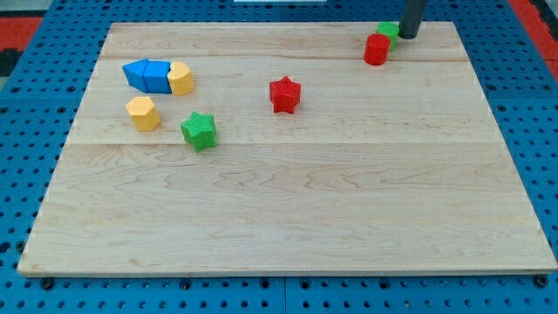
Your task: Move the red circle down a bit
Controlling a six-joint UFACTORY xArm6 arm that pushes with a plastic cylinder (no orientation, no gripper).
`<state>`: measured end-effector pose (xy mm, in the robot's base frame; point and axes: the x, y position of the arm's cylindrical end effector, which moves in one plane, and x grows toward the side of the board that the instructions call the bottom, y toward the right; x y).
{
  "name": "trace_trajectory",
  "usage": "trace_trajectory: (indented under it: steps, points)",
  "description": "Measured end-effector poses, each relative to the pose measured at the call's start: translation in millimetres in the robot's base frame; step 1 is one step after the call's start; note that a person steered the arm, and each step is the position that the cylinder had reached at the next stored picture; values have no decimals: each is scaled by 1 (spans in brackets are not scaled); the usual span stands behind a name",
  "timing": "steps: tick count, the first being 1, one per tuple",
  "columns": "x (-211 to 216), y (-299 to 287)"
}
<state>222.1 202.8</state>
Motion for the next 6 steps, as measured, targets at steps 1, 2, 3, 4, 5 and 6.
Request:
trace_trajectory:
  steps: [1,2,3,4,5,6]
  points:
    - [0,-15]
    - [7,-55]
    - [12,-71]
    - [13,-71]
    - [14,-30]
    - [14,-14]
